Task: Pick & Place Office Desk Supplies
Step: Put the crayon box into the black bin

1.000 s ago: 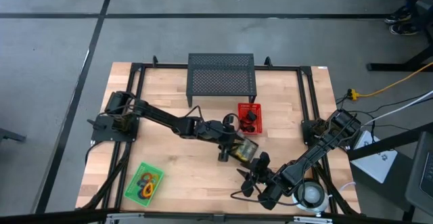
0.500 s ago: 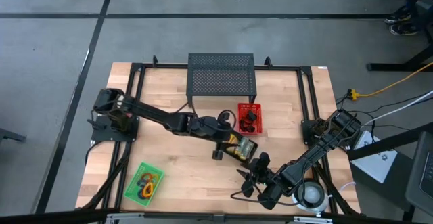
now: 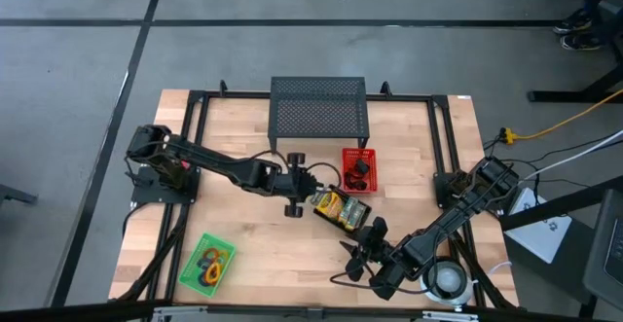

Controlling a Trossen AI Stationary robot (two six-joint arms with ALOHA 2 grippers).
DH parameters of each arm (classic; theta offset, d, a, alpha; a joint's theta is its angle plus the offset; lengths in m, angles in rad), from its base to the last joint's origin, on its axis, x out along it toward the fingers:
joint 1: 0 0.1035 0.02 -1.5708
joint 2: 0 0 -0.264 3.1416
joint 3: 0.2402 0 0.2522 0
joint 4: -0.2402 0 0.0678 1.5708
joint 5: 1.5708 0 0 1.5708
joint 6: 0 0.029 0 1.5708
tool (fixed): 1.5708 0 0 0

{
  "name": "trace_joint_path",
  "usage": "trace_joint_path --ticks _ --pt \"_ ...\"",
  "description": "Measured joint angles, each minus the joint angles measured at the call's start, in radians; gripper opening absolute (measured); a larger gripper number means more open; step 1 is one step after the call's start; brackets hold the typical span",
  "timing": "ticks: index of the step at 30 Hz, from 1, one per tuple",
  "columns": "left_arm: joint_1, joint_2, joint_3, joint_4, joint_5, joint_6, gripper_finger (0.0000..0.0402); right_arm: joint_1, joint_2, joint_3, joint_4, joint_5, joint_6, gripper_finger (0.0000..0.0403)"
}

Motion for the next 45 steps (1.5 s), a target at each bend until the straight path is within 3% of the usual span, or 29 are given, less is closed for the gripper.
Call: trace_joint_path --ticks 5,7,9,14,22,35,45 --pt "0.013 0.003 0.0 -0.093 -0.078 0.033 0.0071 -0.008 0.0 0.0 0.001 -0.002 0.0 0.0132" --pt "0.023 0.018 0.0 -0.105 -0.04 0.035 0.0028 -0.009 0.0 0.0 0.001 -0.002 0.0 0.0132" --pt "0.032 0.04 0.0 -0.103 0.025 0.035 0.0009 -0.01 0.0 0.0 0.001 -0.002 0.0 0.0132" --pt "0.035 0.121 0.0 -0.044 0.057 0.076 0.0002 -0.01 0.0 0.0 0.004 -0.003 0.0 0.0132" --pt "0.034 0.117 0.007 0.005 0.096 0.072 0.0001 -0.01 0.0 0.0 0.003 -0.003 -0.001 0.0132" --pt "0.032 0.115 0.011 0.127 0.34 0.06 0.0003 -0.01 0.0 0.0 0.003 -0.003 -0.001 0.0132" --pt "0.034 0.115 0.011 0.207 0.4 0.068 0.0003 -0.01 0.0 0.0 0.003 -0.002 -0.002 0.0132"
